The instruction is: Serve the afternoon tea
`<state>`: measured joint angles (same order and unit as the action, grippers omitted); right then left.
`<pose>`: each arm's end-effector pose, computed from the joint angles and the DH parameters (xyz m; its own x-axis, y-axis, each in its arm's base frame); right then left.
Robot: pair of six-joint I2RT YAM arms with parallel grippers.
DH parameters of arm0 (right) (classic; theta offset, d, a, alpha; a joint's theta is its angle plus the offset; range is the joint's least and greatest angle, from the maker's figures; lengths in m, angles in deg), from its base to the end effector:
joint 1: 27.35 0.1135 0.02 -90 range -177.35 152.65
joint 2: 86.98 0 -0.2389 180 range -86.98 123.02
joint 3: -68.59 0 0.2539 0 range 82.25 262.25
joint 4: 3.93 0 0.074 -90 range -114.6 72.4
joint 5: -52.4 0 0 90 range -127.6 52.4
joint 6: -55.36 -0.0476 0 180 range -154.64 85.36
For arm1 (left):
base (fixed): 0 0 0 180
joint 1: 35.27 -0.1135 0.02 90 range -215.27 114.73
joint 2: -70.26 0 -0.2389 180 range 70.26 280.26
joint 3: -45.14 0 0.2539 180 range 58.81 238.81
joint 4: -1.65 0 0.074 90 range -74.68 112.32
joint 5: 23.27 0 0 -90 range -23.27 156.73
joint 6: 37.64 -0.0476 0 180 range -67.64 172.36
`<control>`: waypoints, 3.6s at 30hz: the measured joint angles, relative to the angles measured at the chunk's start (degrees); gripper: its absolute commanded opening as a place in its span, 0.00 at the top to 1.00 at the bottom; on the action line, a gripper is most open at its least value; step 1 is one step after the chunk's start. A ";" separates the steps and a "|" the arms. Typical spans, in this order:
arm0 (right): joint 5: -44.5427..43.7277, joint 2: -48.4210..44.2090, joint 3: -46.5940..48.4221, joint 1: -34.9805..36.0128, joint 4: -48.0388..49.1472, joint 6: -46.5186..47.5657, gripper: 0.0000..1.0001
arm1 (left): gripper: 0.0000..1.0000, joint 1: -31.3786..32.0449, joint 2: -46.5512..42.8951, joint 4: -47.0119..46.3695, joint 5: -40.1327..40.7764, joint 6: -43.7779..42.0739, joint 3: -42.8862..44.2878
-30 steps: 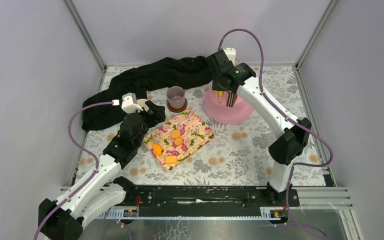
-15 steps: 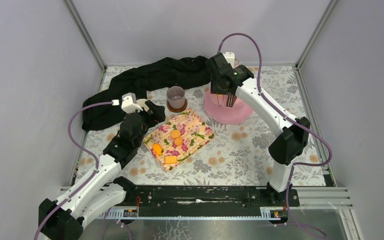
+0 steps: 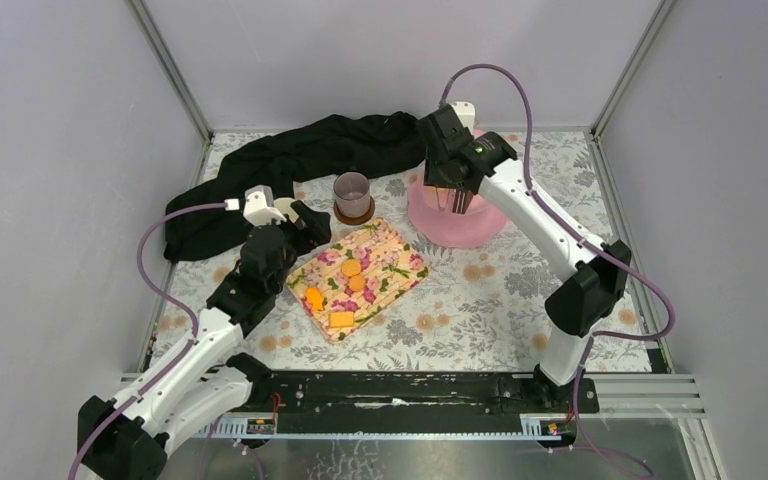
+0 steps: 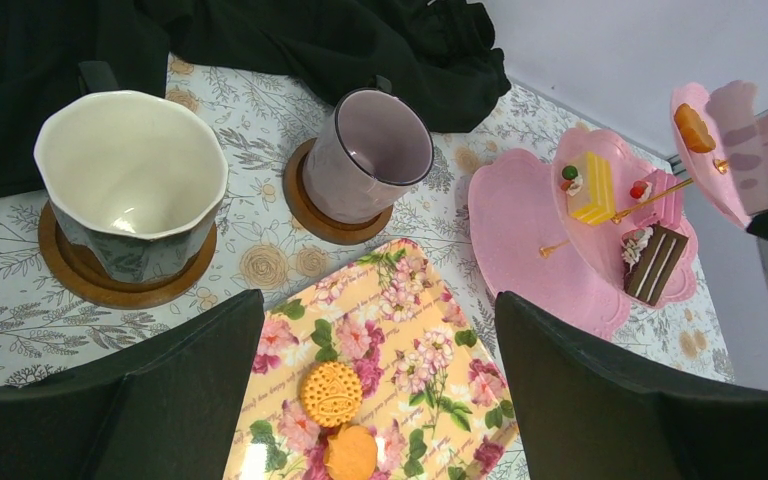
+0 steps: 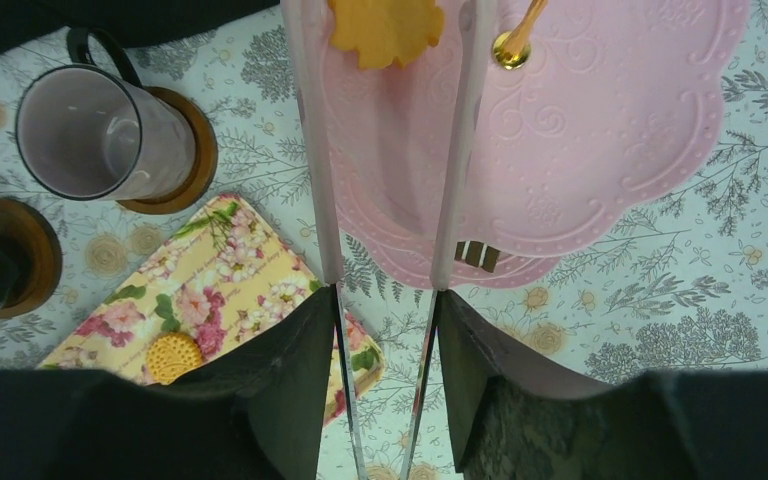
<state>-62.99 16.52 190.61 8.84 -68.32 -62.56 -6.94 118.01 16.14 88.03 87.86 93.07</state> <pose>0.3333 0.2185 0.3425 -0.6488 0.0495 -0.7593 0.0128 0.9985 0.0541 0.2089 -0.0930 0.2619 -0.2540 -0.4777 -0.8410 -0.0186 0.8718 -0.4896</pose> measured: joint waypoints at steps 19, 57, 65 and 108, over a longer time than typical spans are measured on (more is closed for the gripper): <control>0.74 -7.06 -8.33 8.66 2.80 0.70 0.54 | 0.08 -0.66 0.09 0.00 -0.09 0.02 0.00; 10.82 -3.76 -36.72 31.23 19.21 -7.08 0.52 | 0.07 -0.74 0.09 0.26 3.30 1.36 0.00; 11.61 -2.16 -36.52 31.69 20.11 -7.10 0.52 | 0.07 -0.76 0.09 0.26 3.32 1.38 0.00; 11.80 2.21 -32.33 31.93 19.52 -6.23 0.77 | 0.07 -1.46 0.09 0.26 3.26 1.51 0.00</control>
<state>-51.18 18.73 158.28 40.77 -48.80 -68.79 -8.40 118.09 16.41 91.28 89.37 93.07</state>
